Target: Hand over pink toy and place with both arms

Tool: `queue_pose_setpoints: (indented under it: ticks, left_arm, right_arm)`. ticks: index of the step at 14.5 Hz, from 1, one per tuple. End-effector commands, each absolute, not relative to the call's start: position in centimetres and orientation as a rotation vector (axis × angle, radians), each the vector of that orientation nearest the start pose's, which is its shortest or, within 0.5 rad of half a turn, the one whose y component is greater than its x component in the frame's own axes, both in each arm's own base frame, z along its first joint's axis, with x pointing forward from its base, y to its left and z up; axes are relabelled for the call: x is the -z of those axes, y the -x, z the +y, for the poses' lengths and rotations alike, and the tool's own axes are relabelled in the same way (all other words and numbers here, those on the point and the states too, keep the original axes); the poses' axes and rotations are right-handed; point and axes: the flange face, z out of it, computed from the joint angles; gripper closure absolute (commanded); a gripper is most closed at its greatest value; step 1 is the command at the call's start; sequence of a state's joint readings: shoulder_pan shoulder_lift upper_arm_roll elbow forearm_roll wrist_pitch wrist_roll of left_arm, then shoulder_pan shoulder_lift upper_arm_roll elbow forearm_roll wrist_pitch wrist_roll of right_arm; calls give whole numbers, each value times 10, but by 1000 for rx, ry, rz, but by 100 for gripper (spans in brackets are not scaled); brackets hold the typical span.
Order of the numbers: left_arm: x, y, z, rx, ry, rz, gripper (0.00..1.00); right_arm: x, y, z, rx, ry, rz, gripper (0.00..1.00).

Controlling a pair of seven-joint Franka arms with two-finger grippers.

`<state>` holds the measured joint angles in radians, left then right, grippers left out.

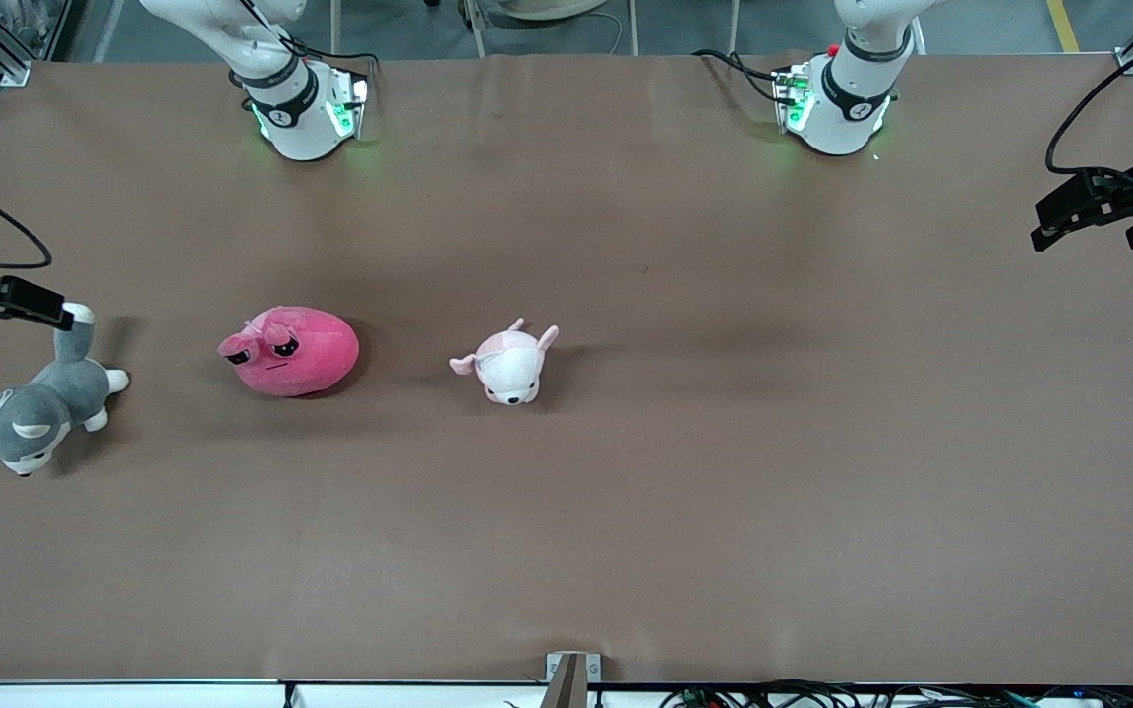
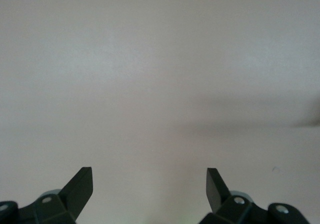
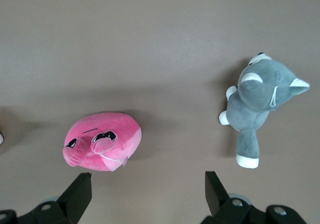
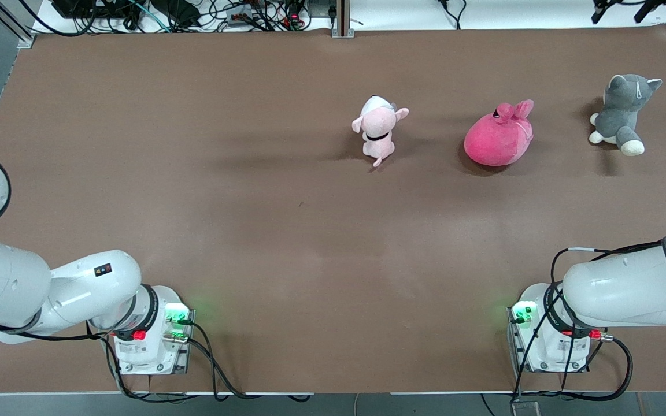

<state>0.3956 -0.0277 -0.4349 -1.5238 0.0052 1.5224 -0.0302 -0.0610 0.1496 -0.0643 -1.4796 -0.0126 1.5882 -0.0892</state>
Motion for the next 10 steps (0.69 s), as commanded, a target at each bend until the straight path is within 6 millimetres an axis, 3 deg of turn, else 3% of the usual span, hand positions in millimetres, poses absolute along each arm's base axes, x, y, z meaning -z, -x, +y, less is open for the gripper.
queue_pose_setpoints:
  ticks: [1,7,10]
  left_arm:
    - [-666,-545,-18,75,3142,32,0]
    - [-665,-546,-19,73,3144,37,0]
    - [-665,-546,-19,73,3145,35,0]
  right_arm:
    - [-593,-595,-77,-55,3190,37,0]
    - [-586,-580,-47,-236,3156,9,0]
    - [-602,-573,-30,-198,3165,88,0]
